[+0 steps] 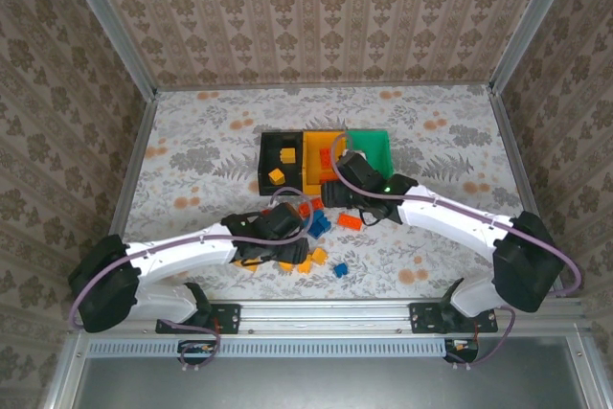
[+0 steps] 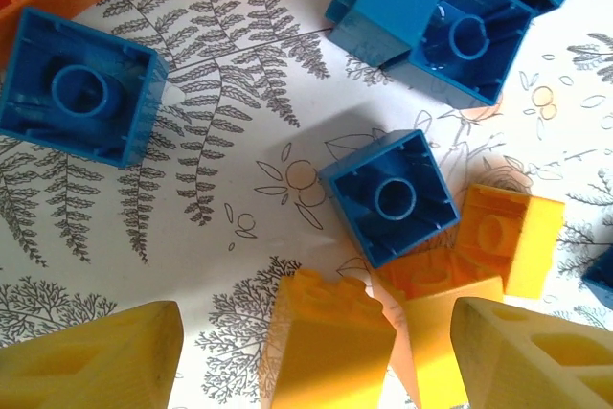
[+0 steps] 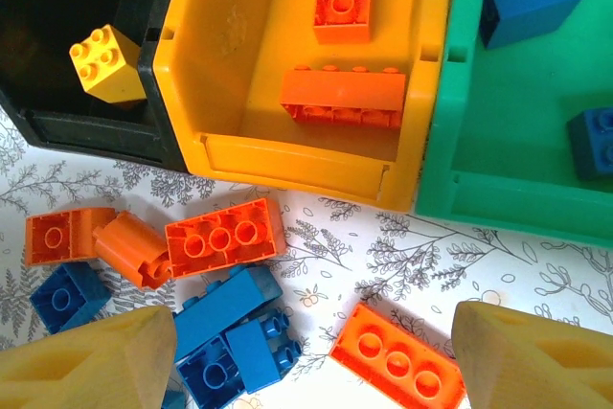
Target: Sort the legos into containers by color
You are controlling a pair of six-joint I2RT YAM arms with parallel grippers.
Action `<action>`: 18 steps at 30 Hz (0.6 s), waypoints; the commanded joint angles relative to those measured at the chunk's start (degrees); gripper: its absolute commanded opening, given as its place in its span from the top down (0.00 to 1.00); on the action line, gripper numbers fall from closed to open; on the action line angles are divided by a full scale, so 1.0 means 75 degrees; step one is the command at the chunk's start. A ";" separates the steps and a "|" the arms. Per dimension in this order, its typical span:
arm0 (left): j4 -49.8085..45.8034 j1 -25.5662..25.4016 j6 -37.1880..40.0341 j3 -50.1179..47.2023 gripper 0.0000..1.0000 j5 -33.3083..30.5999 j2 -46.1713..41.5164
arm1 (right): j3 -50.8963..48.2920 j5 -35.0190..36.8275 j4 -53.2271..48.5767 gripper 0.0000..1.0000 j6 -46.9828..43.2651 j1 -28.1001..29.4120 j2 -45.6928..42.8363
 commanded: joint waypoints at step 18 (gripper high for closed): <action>-0.0549 -0.0479 0.0064 -0.0392 0.29 0.0473 0.0172 | -0.0277 0.0423 0.0225 0.22 0.0322 -0.0010 -0.0276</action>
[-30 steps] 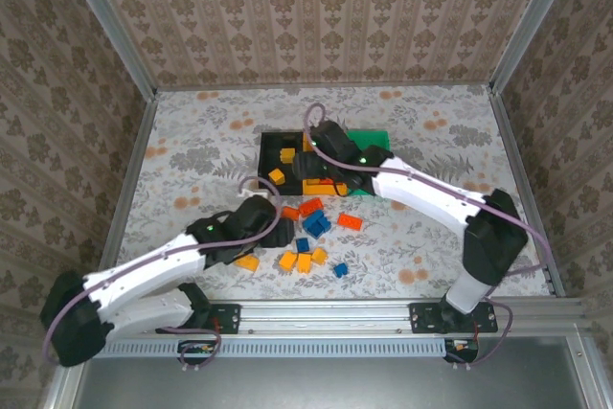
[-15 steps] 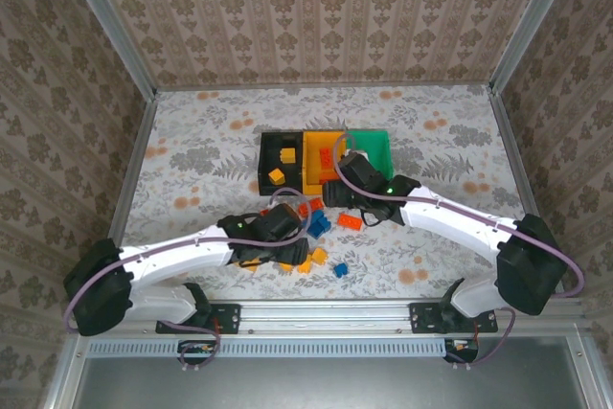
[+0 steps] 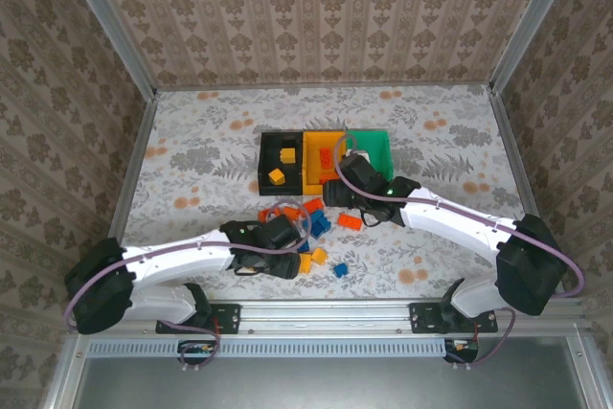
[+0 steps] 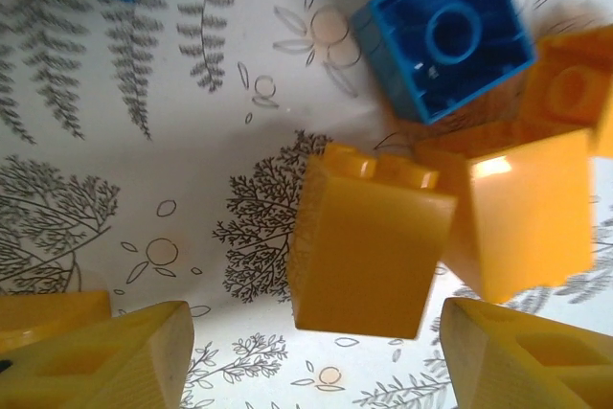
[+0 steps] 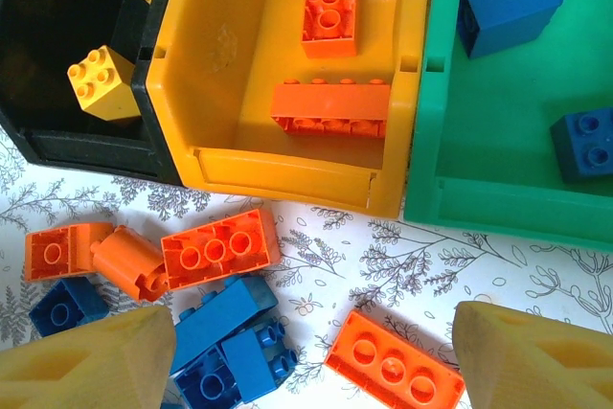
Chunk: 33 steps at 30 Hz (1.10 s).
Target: Sort the legos into containers by color
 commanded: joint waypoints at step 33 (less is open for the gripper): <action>0.0053 0.0817 0.0683 0.1142 0.67 -0.0939 -0.0446 | -0.0362 0.0364 -0.0029 0.22 0.0335 -0.0248 -0.0887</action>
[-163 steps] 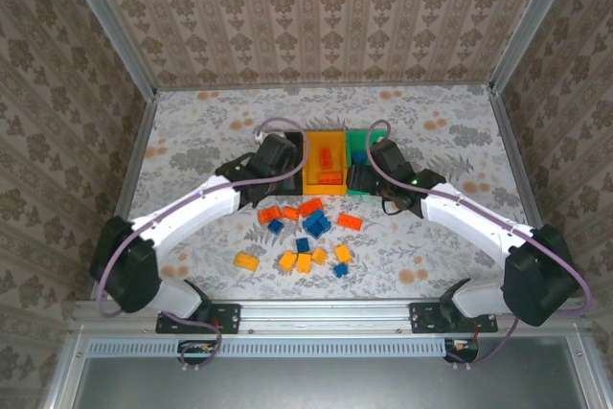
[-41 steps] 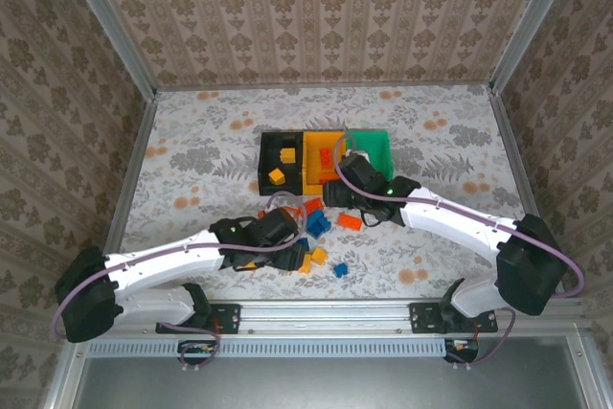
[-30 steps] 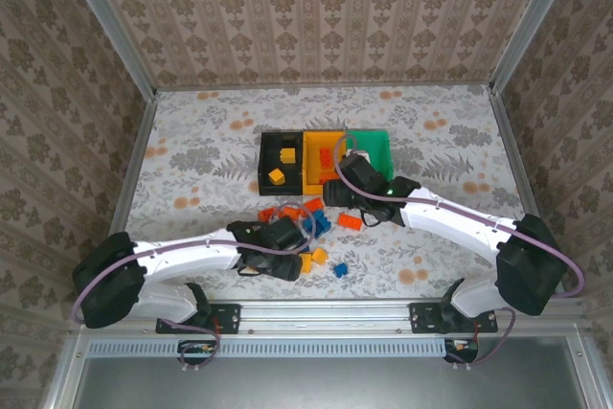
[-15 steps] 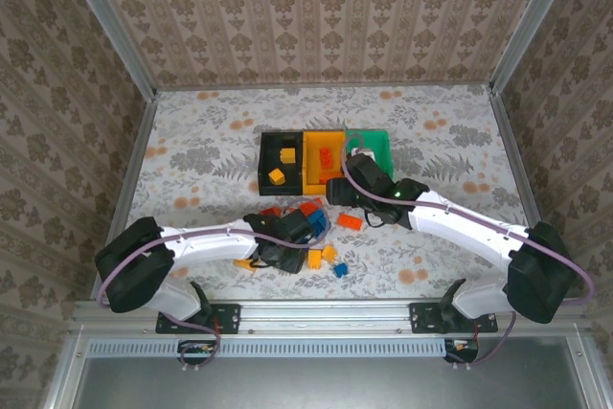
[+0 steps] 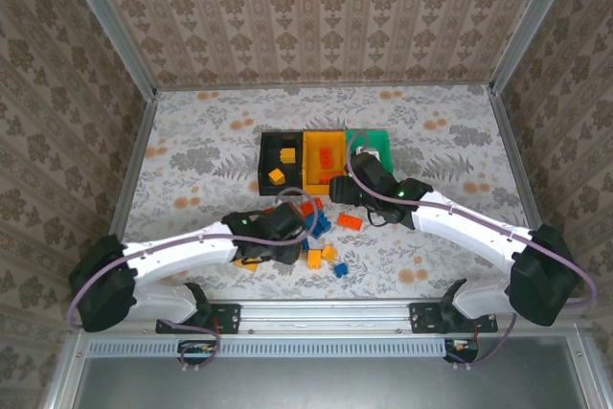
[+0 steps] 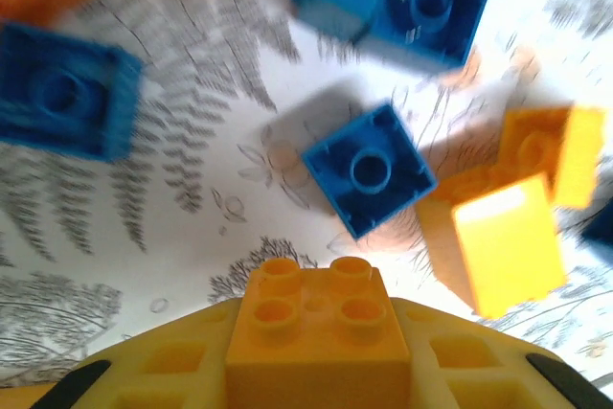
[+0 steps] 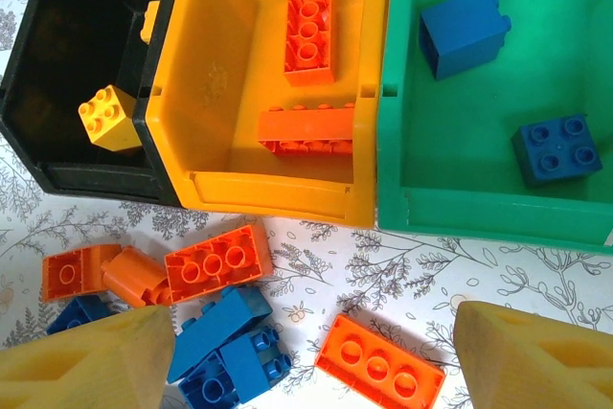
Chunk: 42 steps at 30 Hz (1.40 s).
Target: Sort the legos into containers by color
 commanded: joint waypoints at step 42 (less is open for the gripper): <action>0.2260 0.2002 0.0879 0.2245 0.00 -0.0814 0.0275 | -0.0824 -0.1160 -0.0361 0.17 -0.0166 -0.0118 -0.0433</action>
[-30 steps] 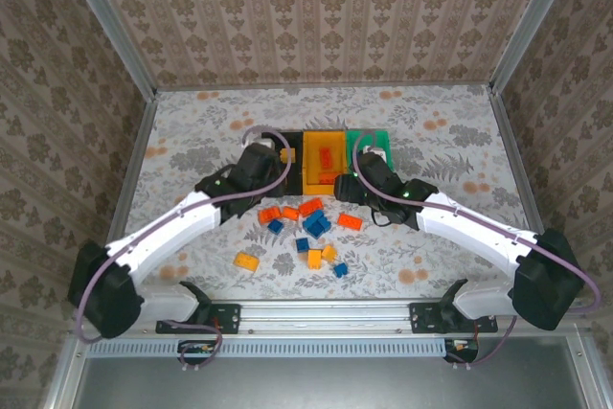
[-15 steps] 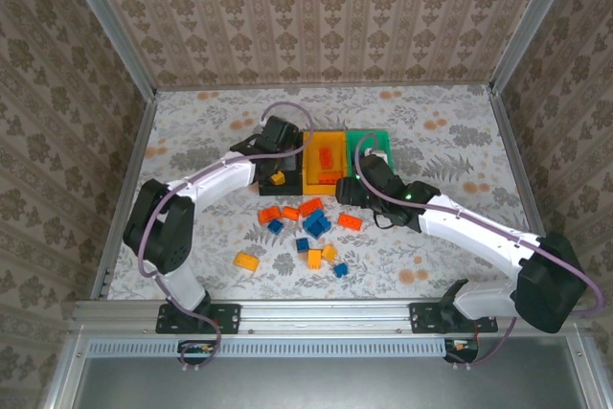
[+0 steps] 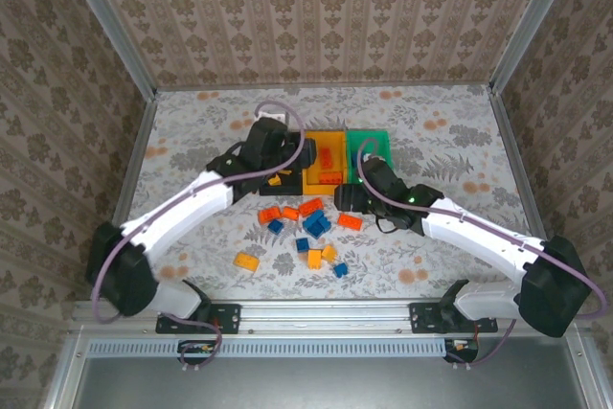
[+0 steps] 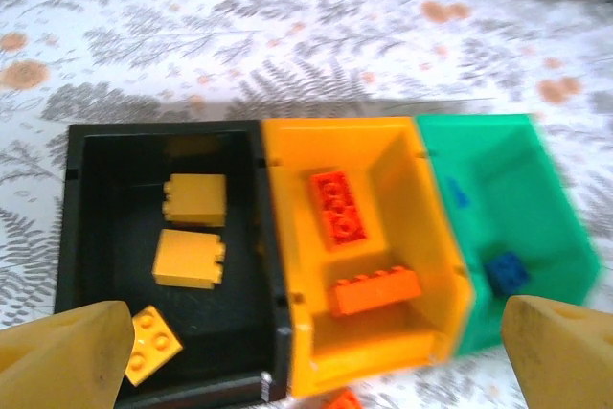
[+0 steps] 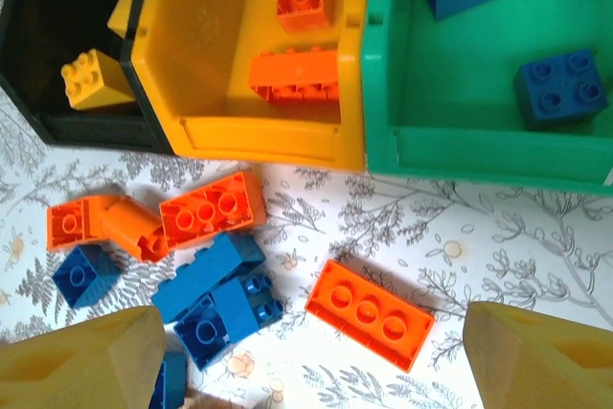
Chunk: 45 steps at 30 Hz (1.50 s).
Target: Sort the legos into containers by color
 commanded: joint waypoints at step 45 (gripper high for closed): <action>-0.1655 -0.1546 -0.2341 -0.4637 0.00 -0.1257 -0.6061 | 0.1556 -0.0064 -0.1447 0.26 0.0274 0.2991 0.3656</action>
